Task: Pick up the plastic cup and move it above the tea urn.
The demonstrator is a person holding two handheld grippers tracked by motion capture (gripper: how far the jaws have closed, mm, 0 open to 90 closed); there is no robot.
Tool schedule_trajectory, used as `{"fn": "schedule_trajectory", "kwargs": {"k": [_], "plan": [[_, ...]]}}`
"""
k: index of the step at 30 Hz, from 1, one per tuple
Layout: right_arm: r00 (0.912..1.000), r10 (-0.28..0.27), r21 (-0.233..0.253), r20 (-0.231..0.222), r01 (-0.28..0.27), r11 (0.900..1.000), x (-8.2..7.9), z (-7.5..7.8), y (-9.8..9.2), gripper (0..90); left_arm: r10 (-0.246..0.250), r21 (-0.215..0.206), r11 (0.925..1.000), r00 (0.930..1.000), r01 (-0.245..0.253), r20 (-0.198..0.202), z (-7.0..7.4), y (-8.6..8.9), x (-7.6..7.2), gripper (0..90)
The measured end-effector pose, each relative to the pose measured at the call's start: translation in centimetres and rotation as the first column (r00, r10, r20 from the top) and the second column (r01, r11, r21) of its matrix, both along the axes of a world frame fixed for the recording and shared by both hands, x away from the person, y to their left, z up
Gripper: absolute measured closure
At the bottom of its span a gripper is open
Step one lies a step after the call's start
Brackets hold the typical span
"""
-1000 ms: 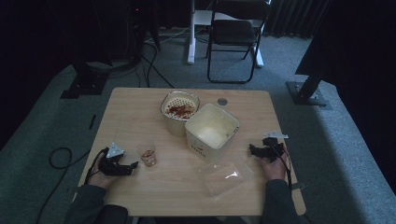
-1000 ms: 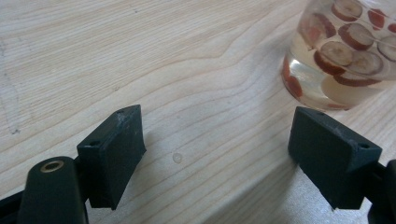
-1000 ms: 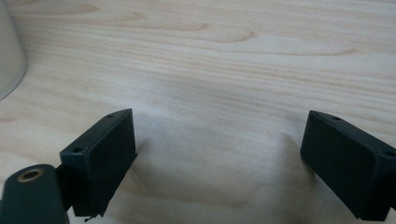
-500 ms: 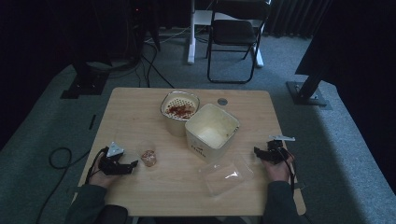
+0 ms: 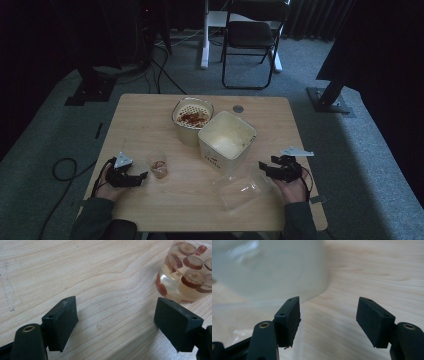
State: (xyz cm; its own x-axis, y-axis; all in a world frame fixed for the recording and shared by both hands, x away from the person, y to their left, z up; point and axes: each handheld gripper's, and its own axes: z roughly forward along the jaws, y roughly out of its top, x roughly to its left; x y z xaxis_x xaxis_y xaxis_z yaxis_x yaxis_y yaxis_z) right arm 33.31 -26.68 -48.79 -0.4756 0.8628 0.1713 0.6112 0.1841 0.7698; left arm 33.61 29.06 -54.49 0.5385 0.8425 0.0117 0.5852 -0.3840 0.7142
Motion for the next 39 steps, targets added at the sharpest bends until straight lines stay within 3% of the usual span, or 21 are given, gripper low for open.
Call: {"fn": "schedule_trajectory", "kwargs": {"k": [3, 4, 5, 7, 8, 9, 10, 11, 12, 16, 19, 25, 29, 30, 31, 33, 36, 39], "plan": [[0.9975, 0.066, -0.028, -0.025, -0.066, 0.997, 0.3, -0.5, 1.7, 39.9, 0.001, -0.001, 1.0000, 1.0000, -0.001, 0.000, 0.0, 0.0, 0.0, 19.3], [0.9975, 0.066, -0.028, -0.025, -0.066, 0.997, 0.3, -0.5, 1.7, 39.9, 0.001, -0.001, 1.0000, 1.0000, -0.001, 0.000, 0.0, 0.0, 0.0, 19.4], [0.9953, 0.087, -0.067, -0.043, -0.090, 0.994, 0.6, -1.0, 2.5, 47.5, 0.001, -0.001, 1.0000, 1.0000, -0.001, 0.000, 0.0, 0.0, 0.0, 19.4], [0.9945, 0.085, -0.098, -0.062, -0.091, 0.991, 0.9, -1.3, 2.7, 54.3, 0.006, -0.014, 0.9999, 1.0000, -0.006, 0.000, 0.0, 0.2, 0.0, 20.4], [0.9945, 0.085, -0.098, -0.062, -0.091, 0.991, 0.9, -1.3, 2.7, 54.3, 0.006, -0.014, 0.9999, 1.0000, -0.006, 0.000, 0.0, 0.2, 0.0, 20.5], [0.9937, 0.077, -0.089, -0.082, -0.084, 0.992, 1.3, -1.6, 2.2, 67.3, 0.008, -0.019, 0.9998, 1.0000, -0.008, -0.001, 0.0, 0.2, 0.0, 20.8], [0.9937, 0.077, -0.089, -0.082, -0.084, 0.992, 1.3, -1.6, 2.2, 67.3, 0.008, -0.019, 0.9998, 1.0000, -0.008, -0.001, 0.0, 0.2, 0.0, 20.8], [0.9956, 0.053, -0.092, -0.077, -0.060, 0.994, 1.4, -1.4, 1.3, 79.5, 0.008, -0.019, 0.9998, 1.0000, -0.008, -0.001, 0.0, 0.2, 0.0, 20.8], [0.9970, 0.039, -0.092, -0.067, -0.045, 0.995, 1.4, -1.3, 0.9, 83.2, 0.007, -0.020, 0.9998, 1.0000, -0.008, -0.002, 0.0, 0.2, 0.1, 20.8], [0.9983, -0.044, -0.079, -0.039, 0.040, 0.996, 1.6, -0.5, -1.6, 84.7, 0.009, -0.026, 0.9996, 1.0000, -0.009, -0.003, 0.0, 0.3, 0.1, 21.3], [0.9945, -0.103, -0.084, -0.018, 0.102, 0.991, 2.0, 0.3, -3.5, 85.3, 0.010, -0.025, 0.9996, 0.9999, -0.010, -0.003, 0.0, 0.3, 0.1, 21.3], [0.9678, -0.250, -0.058, 0.025, 0.252, 0.966, 3.2, 2.7, -7.1, 86.9, 0.011, -0.028, 0.9996, 0.9999, -0.011, -0.003, 0.0, 0.3, 0.1, 21.5], [0.9411, -0.329, -0.099, 0.078, 0.336, 0.937, 4.1, 4.4, -8.3, 87.1, 0.010, -0.029, 0.9995, 0.9999, -0.011, -0.003, 0.0, 0.3, 0.1, 21.5], [0.9411, -0.329, -0.099, 0.078, 0.336, 0.937, 4.1, 4.4, -8.3, 87.1, 0.010, -0.029, 0.9995, 0.9999, -0.011, -0.003, 0.0, 0.3, 0.1, 21.5], [0.9288, -0.357, -0.089, 0.101, 0.365, 0.927, 4.4, 5.3, -8.6, 87.2, 0.011, -0.028, 0.9995, 0.9999, -0.011, -0.003, 0.0, 0.3, 0.1, 21.5], [0.9171, -0.379, -0.079, 0.124, 0.390, 0.918, 4.9, 6.1, -8.9, 87.2, 0.011, -0.028, 0.9995, 0.9999, -0.011, -0.003, 0.0, 0.3, 0.1, 21.6], [0.9084, -0.393, -0.063, 0.141, 0.405, 0.912, 5.5, 7.0, -9.0, 87.2, 0.011, -0.026, 0.9996, 0.9999, -0.011, -0.002, 0.0, 0.3, 0.1, 21.6], [0.9080, -0.395, -0.048, 0.140, 0.404, 0.913, 6.1, 7.6, -9.1, 87.3, 0.011, -0.028, 0.9996, 0.9999, -0.011, -0.003, 0.0, 0.3, 0.1, 21.6]]}}
